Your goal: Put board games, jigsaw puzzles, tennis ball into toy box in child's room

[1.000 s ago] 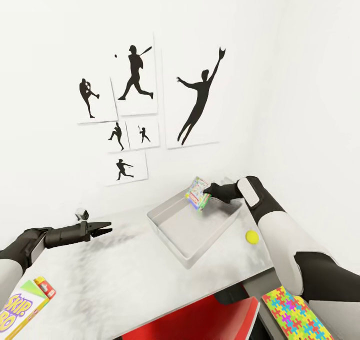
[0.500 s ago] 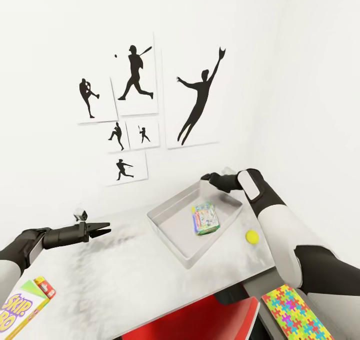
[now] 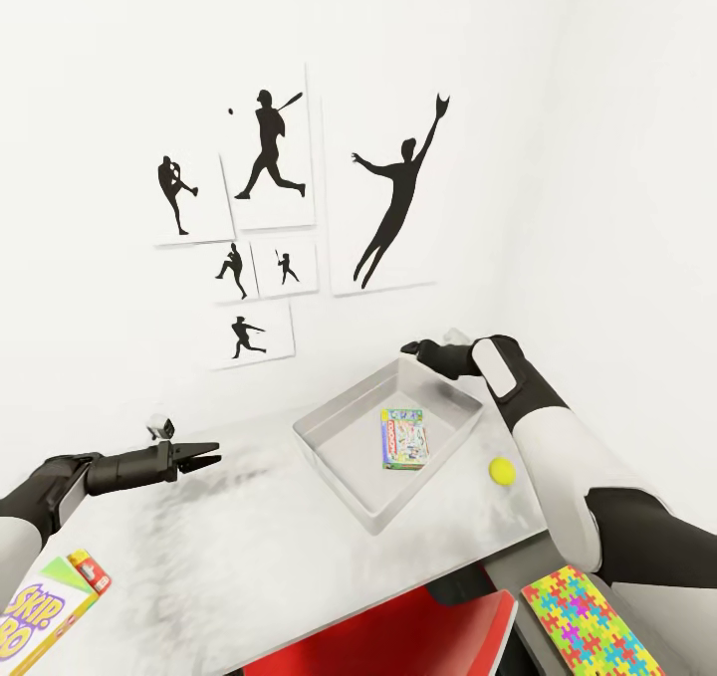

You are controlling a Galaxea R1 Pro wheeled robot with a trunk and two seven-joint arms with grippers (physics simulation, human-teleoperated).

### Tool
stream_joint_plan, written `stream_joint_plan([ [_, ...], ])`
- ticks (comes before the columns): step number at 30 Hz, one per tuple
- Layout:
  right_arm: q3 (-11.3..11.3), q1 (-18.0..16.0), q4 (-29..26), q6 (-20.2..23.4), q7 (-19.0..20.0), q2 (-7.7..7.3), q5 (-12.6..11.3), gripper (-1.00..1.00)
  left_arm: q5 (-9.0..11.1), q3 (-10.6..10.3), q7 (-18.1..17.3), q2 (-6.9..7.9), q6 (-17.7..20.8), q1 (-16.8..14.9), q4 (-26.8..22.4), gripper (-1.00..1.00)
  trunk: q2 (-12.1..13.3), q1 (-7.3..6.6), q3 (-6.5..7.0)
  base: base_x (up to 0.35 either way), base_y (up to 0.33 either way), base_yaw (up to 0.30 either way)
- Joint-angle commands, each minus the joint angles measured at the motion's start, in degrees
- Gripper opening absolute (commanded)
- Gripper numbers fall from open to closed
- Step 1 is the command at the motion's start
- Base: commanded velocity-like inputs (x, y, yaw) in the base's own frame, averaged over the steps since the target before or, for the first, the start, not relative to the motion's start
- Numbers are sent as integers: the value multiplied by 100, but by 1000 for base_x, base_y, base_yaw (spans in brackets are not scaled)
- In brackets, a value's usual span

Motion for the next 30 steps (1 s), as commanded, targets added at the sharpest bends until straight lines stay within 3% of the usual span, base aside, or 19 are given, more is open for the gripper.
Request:
stream_joint_plan([
  [1,-11,-5,-3,25,10,3,16,100,-4,1,-22,2,61,-4,-1,100,-13,4,-13,0,0,0],
  [9,1,-5,-45,58,50,-28,3,100,-4,1,-22,8,61,-6,-1,100,-13,4,-13,0,0,0],
  [13,-23,-5,-70,314,290,-57,-1,100,-4,1,-22,15,61,-6,-1,100,-13,4,-13,0,0,0],
  [18,-31,36,-172,506,986,-126,-2,100,-4,4,-22,55,55,-6,-1,100,-13,4,-13,0,0,0],
  [30,-34,586,-337,501,3456,-779,-2,100,-4,10,-22,78,52,-4,-1,100,-13,4,-13,-8,0,0],
])
